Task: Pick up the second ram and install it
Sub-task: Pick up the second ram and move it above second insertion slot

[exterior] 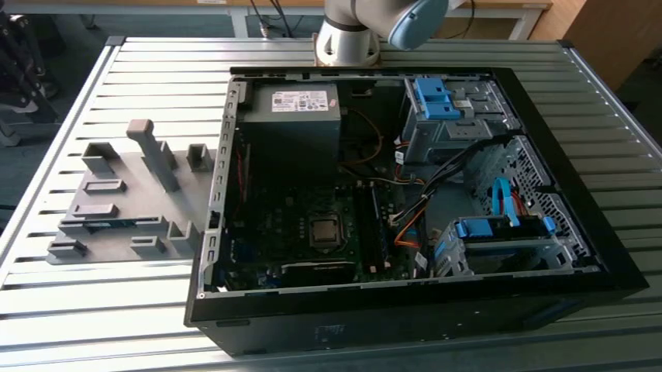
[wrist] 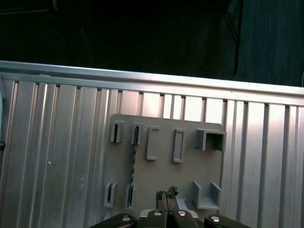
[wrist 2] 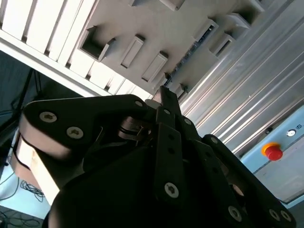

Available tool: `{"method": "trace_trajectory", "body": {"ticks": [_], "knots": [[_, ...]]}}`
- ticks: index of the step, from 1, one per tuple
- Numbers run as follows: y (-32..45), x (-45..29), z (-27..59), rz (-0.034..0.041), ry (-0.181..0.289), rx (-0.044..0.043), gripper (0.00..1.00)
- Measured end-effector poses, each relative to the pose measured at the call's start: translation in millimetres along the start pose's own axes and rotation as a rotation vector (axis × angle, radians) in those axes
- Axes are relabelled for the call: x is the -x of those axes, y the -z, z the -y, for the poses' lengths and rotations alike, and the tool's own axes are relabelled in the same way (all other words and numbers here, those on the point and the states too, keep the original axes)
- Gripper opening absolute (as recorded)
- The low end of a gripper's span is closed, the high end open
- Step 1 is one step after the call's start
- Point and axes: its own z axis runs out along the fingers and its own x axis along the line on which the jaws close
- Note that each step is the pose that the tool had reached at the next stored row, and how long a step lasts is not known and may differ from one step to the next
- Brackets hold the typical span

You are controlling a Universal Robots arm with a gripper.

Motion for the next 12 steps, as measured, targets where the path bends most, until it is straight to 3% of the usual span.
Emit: {"method": "trace_trajectory", "body": {"ticks": [4, 12], "knots": [[-0.1, 0.0, 0.0, -0.0014, 0.062, 0.0012, 0.11], [-0.4, -0.7, -0.5, -0.0018, 0.083, 0.0014, 0.11]]}}
